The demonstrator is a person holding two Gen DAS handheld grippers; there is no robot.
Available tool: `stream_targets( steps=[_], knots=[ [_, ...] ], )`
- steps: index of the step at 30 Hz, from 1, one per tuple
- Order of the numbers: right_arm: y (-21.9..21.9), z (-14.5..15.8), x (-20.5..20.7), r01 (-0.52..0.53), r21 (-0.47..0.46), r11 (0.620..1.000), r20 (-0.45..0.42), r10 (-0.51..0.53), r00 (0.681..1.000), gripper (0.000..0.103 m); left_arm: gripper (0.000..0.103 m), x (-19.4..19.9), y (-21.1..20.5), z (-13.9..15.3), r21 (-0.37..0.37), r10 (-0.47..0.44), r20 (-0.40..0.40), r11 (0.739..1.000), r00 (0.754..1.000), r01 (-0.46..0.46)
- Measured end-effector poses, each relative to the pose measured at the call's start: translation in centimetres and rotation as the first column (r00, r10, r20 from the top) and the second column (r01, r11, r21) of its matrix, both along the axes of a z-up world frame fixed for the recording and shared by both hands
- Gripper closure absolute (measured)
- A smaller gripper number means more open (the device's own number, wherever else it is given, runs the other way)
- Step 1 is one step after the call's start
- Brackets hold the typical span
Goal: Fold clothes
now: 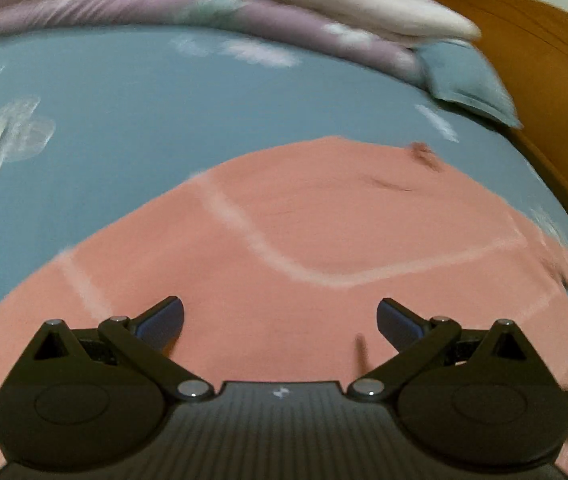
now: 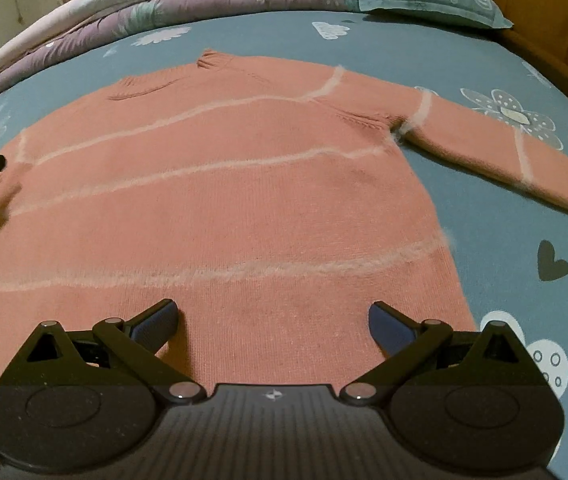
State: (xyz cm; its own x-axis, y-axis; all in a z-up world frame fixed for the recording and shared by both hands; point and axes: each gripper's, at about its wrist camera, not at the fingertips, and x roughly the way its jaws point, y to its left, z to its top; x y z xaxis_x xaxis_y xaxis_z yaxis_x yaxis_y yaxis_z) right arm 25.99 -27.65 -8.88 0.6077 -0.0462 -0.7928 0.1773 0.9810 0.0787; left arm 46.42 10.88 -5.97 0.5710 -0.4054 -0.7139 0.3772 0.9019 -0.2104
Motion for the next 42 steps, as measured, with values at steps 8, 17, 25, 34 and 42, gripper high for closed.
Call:
stream_targets(
  steps=[8, 17, 25, 34, 42],
  knots=[
    [-0.1, -0.2, -0.4, -0.004, 0.001, 1.0, 0.016, 0.004, 1.0, 0.0, 0.001, -0.7, 3.7, -0.3, -0.001, 0.111, -0.027, 0.994, 0.993, -0.111],
    [0.2, -0.2, -0.3, 0.0, -0.011, 1.0, 0.024, 0.0, 1.0, 0.0, 0.001, -2.4, 4.8, -1.5, -0.001, 0.153, -0.052, 0.988, 0.987, -0.153],
    [0.2, -0.2, -0.3, 0.006, -0.012, 1.0, 0.025, -0.006, 1.0, 0.0, 0.001, -7.6, 15.3, -1.6, -0.052, 0.387, -0.085, 0.919, 0.918, -0.392],
    [0.5, -0.1, -0.2, 0.019, -0.018, 1.0, 0.017, -0.018, 1.0, 0.0, 0.001, -11.6, 23.7, -0.6, -0.026, 0.584, -0.067, 0.809, 0.809, -0.587],
    [0.5, 0.1, -0.1, 0.034, -0.019, 0.999, -0.004, -0.034, 0.999, 0.0, 0.001, -11.3, 26.3, -0.4, 0.001, 0.684, -0.052, 0.729, 0.728, -0.685]
  ],
)
